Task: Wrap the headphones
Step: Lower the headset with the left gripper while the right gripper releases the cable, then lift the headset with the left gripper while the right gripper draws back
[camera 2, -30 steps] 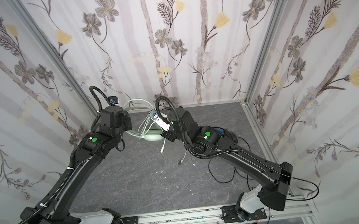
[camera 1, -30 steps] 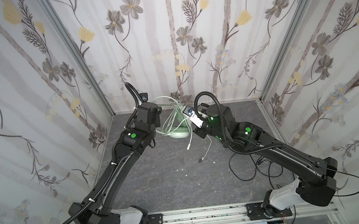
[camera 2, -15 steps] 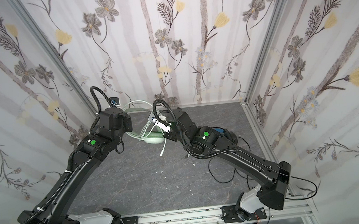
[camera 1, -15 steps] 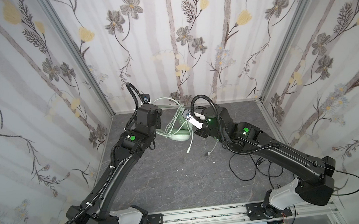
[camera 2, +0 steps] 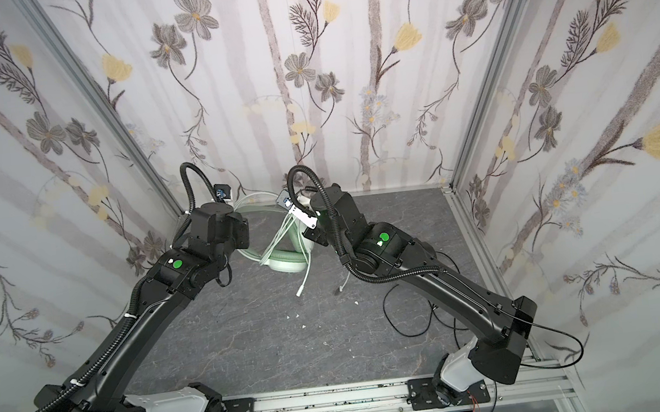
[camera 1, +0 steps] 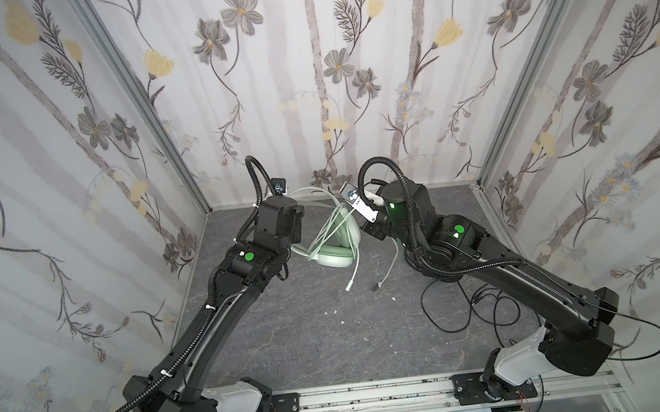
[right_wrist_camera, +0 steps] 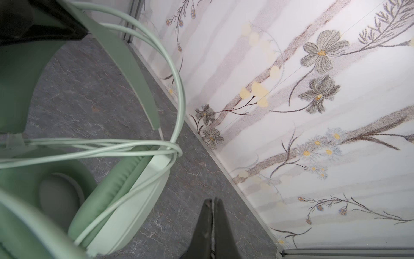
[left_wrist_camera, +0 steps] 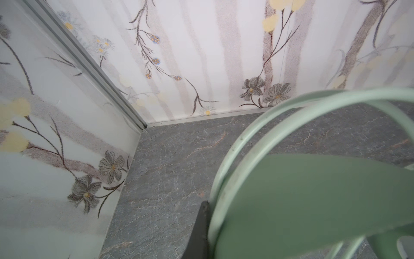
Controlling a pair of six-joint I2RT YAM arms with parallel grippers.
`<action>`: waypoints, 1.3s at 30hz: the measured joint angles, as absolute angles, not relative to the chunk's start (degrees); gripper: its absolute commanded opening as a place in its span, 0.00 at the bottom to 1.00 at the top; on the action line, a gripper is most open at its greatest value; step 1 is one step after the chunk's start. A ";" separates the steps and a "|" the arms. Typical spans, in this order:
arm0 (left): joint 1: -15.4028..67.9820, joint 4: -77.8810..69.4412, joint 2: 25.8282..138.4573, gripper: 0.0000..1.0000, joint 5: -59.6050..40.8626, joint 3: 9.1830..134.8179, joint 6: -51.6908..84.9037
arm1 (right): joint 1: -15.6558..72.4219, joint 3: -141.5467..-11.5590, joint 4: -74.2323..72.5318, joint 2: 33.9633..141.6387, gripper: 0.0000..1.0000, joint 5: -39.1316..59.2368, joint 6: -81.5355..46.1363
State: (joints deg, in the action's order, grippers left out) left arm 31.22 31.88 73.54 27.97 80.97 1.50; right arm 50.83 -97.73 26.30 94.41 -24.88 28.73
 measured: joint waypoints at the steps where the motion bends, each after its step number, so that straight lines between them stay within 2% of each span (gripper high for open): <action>1: 31.22 31.70 73.23 0.00 27.40 80.60 1.65 | 50.30 -98.78 26.35 95.02 0.00 -24.23 27.97; 9: 31.03 31.70 70.06 0.00 24.12 78.76 2.90 | 46.50 -100.88 28.34 97.69 0.01 -20.47 23.16; 21: 30.65 31.48 68.82 0.00 13.63 78.00 8.69 | 41.60 -101.21 28.36 99.42 0.03 -16.25 19.11; 39: 30.00 33.43 67.81 0.00 4.43 79.42 10.50 | 36.53 -96.23 24.62 100.18 0.24 -10.22 13.52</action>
State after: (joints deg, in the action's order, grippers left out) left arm 30.00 33.43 67.81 4.43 79.42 10.50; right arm 36.53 -96.23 24.62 100.18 -10.22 13.52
